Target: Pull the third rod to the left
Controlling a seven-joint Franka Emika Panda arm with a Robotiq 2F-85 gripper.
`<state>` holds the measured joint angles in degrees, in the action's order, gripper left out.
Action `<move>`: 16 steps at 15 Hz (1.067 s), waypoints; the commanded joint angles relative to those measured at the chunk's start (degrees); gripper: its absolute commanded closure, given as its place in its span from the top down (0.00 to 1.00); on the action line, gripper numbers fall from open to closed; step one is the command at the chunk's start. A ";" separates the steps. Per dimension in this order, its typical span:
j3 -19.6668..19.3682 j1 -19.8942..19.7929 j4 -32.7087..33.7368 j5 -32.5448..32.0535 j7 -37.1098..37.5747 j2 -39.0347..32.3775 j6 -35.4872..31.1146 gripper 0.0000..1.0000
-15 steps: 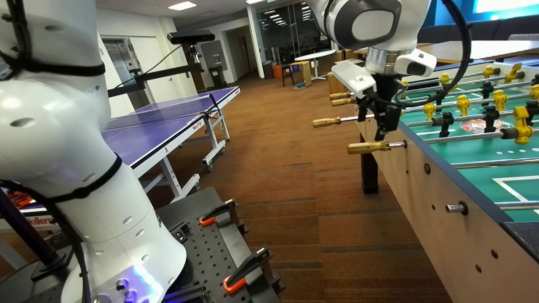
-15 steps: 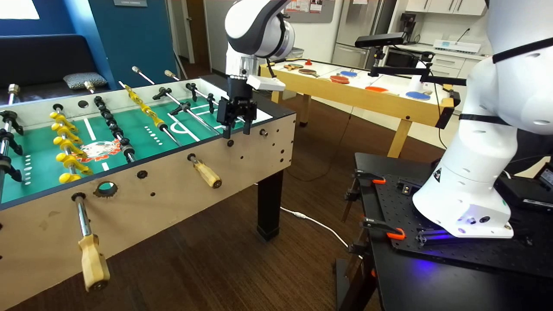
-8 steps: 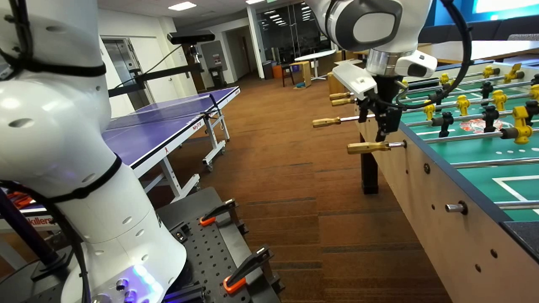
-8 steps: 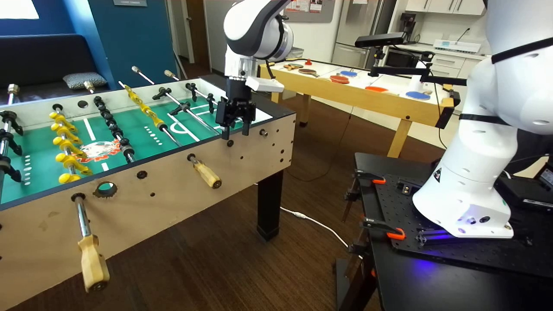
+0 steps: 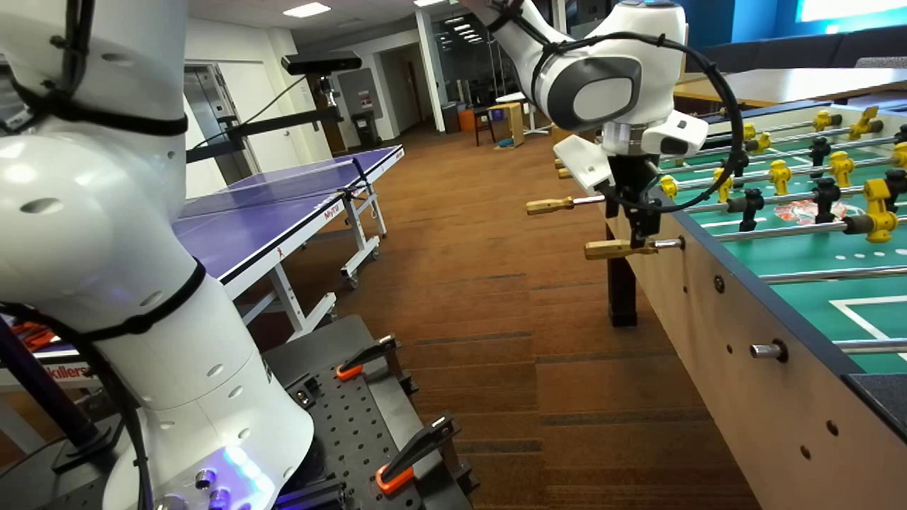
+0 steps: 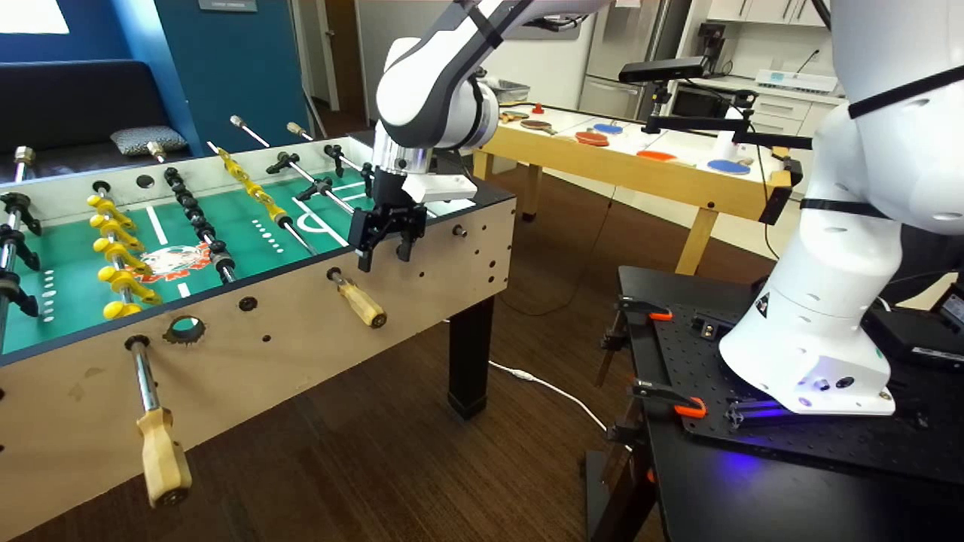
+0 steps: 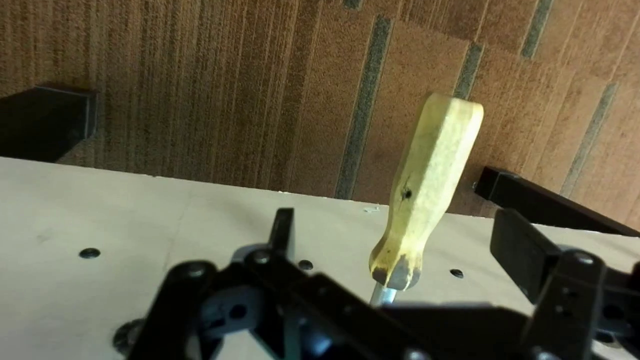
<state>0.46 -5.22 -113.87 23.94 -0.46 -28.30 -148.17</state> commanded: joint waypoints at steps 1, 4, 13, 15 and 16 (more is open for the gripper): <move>1.58 -0.41 1.15 0.41 2.37 -2.55 -4.47 1.00; 2.53 -0.85 1.88 0.24 2.42 -4.42 -6.35 1.00; 5.17 -2.19 4.84 0.74 1.84 -8.53 -8.98 1.00; 5.76 -2.51 5.50 0.87 1.63 -9.30 -9.35 0.72; 6.05 -2.67 5.72 0.89 1.57 -9.64 -9.55 0.66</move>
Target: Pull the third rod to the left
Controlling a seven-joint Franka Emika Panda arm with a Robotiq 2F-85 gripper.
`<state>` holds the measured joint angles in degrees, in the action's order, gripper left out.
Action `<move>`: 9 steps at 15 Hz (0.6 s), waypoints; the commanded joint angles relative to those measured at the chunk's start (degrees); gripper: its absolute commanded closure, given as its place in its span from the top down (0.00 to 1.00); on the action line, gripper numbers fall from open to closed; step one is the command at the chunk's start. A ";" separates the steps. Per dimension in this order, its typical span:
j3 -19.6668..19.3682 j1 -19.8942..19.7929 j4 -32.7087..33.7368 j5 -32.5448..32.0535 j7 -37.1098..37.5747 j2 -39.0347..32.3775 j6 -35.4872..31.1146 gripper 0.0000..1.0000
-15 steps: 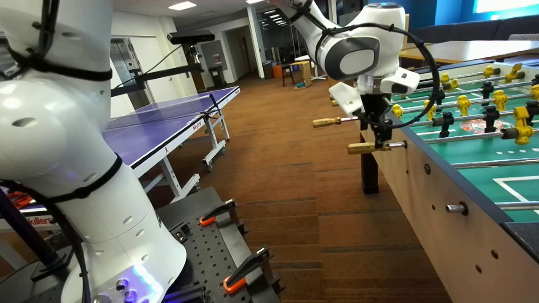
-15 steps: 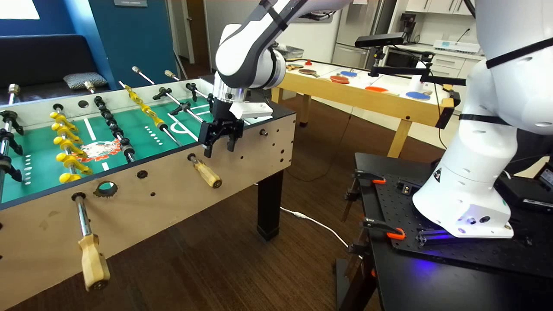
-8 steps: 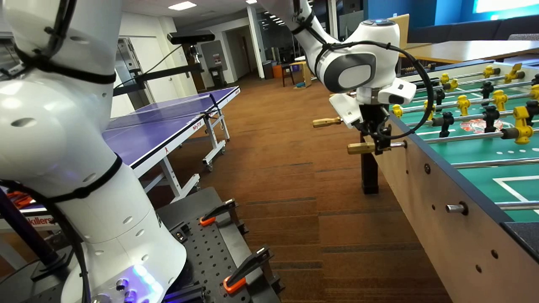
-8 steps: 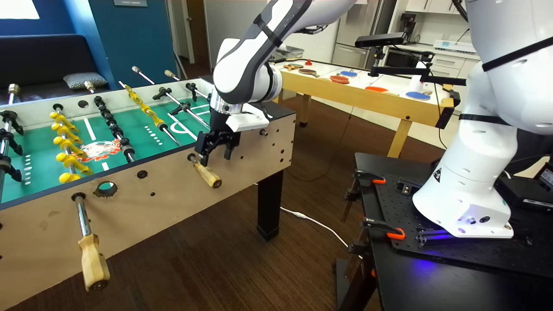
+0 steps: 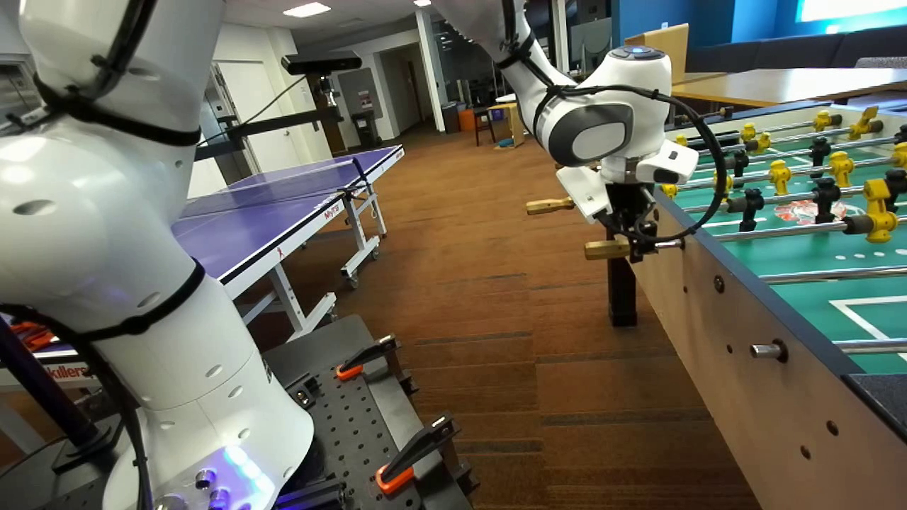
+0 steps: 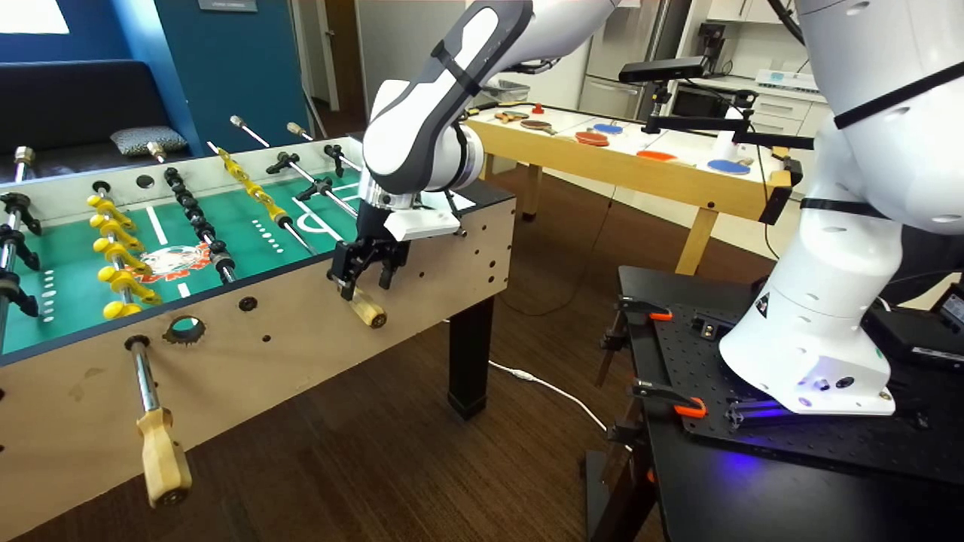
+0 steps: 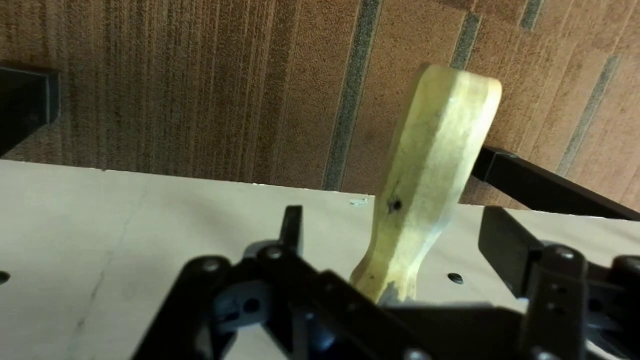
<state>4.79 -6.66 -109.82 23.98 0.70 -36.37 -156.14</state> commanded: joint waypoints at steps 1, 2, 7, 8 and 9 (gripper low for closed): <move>1.95 -1.39 1.91 0.83 0.42 -1.90 -1.76 0.56; 2.19 -1.55 2.16 0.83 0.42 -2.25 -1.86 0.49; 2.69 -1.03 2.65 0.65 1.73 -3.33 -2.25 0.15; 2.90 -0.97 2.70 0.57 1.58 -3.64 -2.30 0.15; 3.15 -0.70 2.07 0.68 1.82 -3.25 -2.46 0.15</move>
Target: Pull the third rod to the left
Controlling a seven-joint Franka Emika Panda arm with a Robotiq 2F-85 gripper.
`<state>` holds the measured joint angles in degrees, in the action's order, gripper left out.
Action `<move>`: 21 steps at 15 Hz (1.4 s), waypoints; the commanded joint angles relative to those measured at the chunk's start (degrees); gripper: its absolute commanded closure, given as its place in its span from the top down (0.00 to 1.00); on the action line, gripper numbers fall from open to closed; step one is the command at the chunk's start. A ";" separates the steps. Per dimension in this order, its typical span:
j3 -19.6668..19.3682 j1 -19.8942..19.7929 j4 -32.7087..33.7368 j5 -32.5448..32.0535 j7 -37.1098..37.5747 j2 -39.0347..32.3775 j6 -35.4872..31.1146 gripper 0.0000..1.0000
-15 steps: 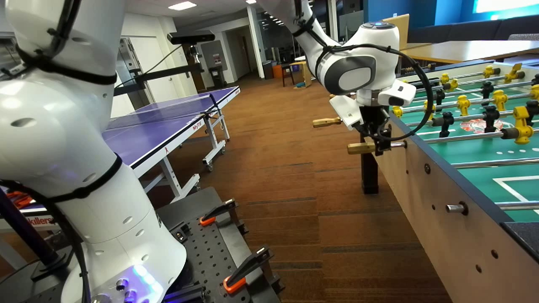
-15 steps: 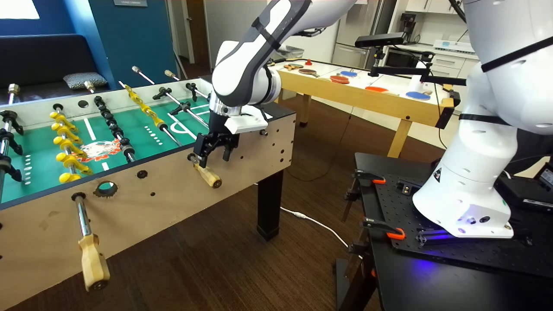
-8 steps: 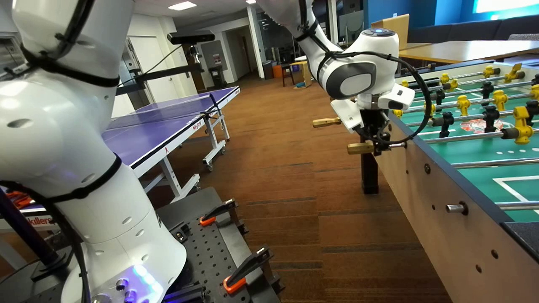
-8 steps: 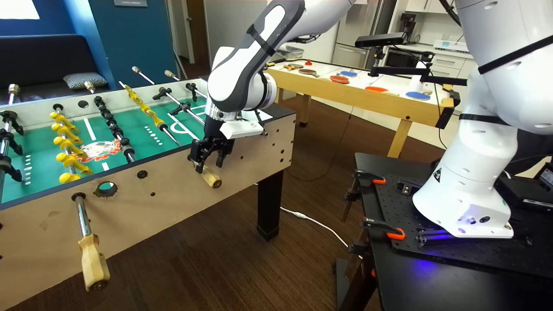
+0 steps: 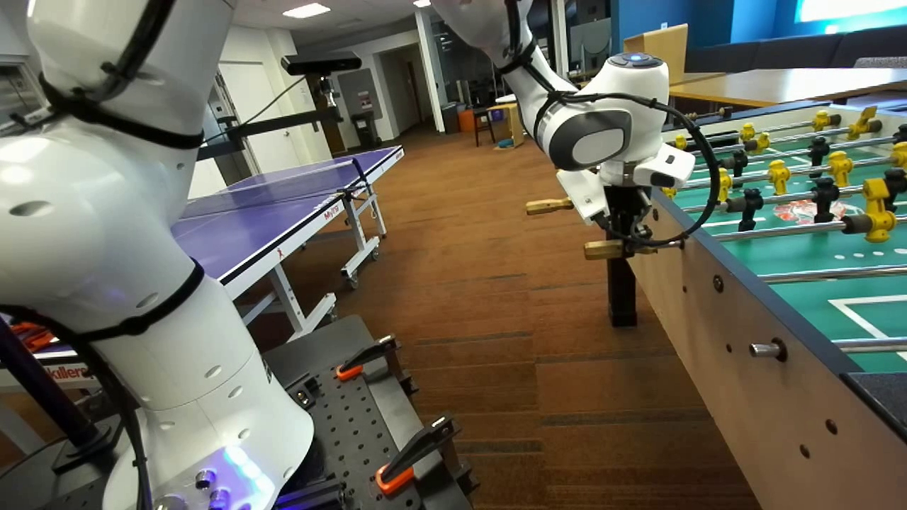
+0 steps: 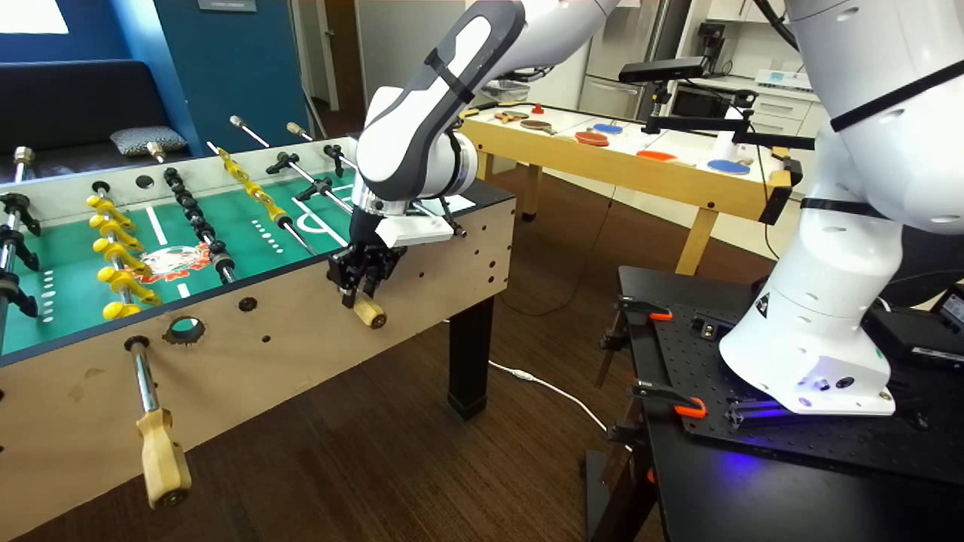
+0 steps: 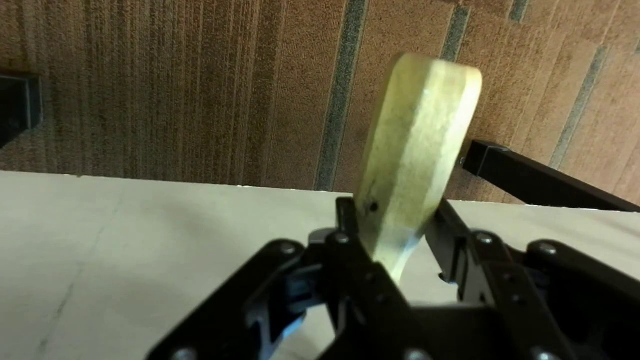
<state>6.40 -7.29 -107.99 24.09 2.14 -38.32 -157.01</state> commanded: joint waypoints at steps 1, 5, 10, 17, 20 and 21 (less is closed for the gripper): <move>1.91 0.01 -0.11 0.73 0.21 -1.28 -1.79 0.15; 3.72 0.94 -2.82 1.35 -0.03 -0.97 -4.15 0.15; 6.41 1.62 -8.08 1.43 0.92 0.73 -10.15 0.15; 10.87 0.84 -16.31 2.13 2.50 5.85 -11.59 0.15; 12.15 0.76 -18.86 2.77 3.30 7.85 -10.60 0.15; 12.28 0.89 -19.52 3.04 3.51 8.29 -10.59 0.15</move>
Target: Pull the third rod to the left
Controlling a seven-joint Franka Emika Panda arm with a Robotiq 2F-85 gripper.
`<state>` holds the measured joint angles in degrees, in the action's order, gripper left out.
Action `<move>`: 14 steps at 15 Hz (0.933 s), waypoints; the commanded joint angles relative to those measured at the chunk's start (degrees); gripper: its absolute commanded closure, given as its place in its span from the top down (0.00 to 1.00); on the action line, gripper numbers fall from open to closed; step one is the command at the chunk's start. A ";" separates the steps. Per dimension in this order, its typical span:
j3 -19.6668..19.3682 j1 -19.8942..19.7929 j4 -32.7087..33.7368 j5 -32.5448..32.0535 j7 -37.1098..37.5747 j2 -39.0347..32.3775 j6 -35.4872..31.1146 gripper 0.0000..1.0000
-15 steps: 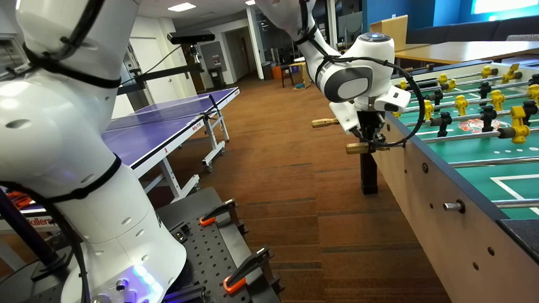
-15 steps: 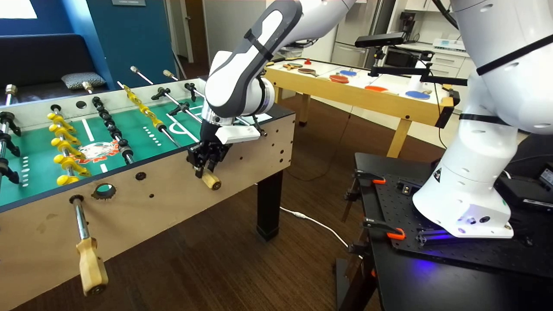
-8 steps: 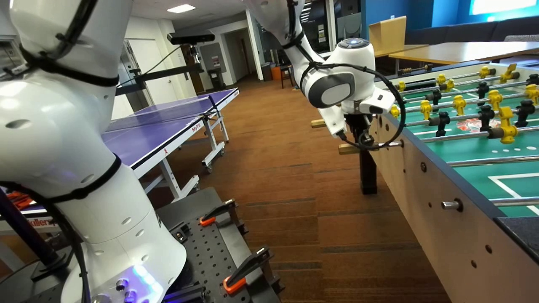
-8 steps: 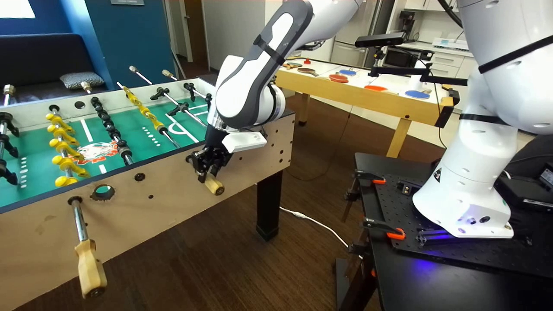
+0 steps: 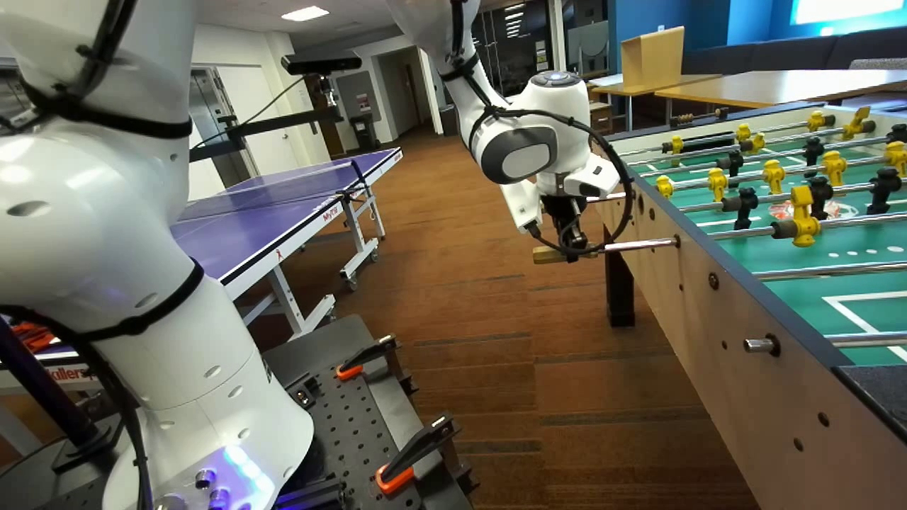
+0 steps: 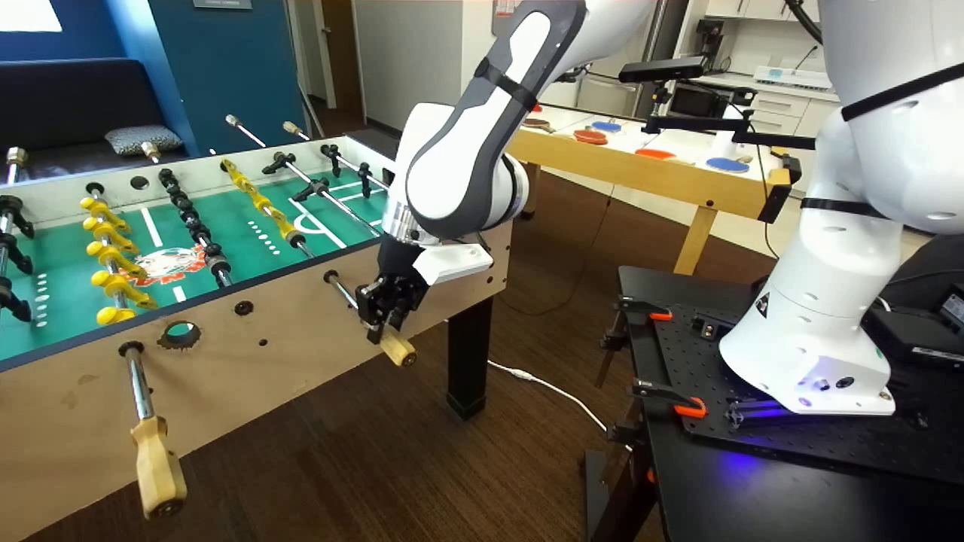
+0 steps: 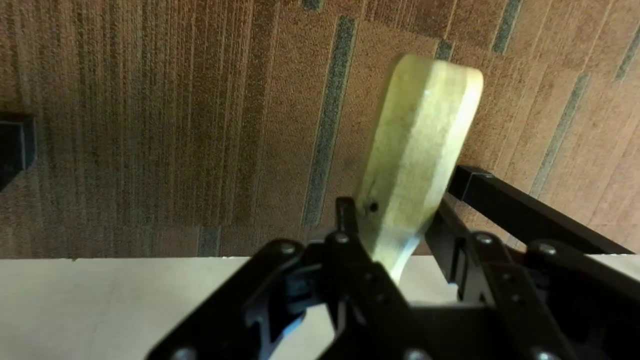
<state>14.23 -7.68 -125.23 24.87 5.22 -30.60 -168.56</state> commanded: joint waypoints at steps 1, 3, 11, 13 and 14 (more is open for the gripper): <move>4.86 1.14 -2.74 2.65 0.29 0.88 0.93 0.15; 5.15 1.21 -3.47 3.30 0.42 1.32 0.83 0.15; 6.76 0.13 -6.02 5.76 -0.30 4.50 -0.62 0.73; 7.31 -0.03 -8.74 6.16 -0.21 8.47 -0.35 0.88; 7.57 -0.04 -10.03 6.32 -0.14 10.19 -0.24 0.95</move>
<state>18.78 -7.78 -131.04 28.49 5.02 -27.26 -168.56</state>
